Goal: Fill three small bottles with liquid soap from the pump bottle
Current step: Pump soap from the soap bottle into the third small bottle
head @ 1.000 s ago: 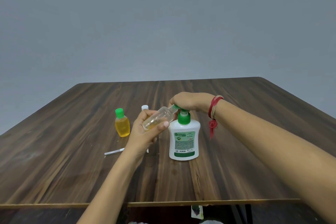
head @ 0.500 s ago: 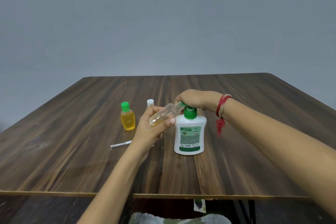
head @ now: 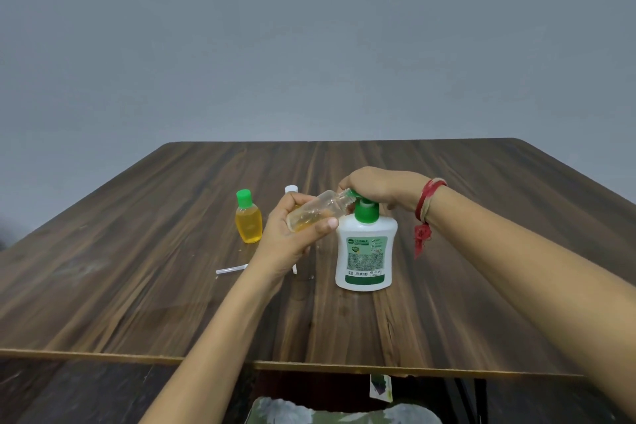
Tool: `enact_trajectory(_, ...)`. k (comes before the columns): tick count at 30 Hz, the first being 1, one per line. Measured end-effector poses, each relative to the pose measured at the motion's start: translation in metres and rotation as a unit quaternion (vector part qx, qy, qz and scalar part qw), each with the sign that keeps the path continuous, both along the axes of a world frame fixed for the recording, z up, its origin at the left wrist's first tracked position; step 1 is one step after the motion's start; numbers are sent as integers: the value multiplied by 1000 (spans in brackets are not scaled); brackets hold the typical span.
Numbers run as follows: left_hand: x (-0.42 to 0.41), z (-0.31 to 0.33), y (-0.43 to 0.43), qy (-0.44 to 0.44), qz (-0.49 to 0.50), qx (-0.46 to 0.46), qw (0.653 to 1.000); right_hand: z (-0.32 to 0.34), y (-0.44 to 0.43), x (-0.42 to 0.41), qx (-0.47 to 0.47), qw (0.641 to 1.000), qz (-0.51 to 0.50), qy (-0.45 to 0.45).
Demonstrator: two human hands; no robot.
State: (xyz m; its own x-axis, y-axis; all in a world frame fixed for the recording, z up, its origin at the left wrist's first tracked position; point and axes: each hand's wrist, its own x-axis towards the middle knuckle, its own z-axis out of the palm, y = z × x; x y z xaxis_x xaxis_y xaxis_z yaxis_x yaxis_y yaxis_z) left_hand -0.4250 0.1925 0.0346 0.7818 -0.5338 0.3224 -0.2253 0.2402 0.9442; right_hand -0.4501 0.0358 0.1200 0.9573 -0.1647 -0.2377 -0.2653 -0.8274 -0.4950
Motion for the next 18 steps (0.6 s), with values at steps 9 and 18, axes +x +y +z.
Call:
enact_trajectory(9,-1,3,0,1,1,8,1000,0,-3,-1,15,1000,-21,5)
enact_trajectory(18,5,5,-1,-10,4,10,1000,13,2,-2,-10,999,-16,40)
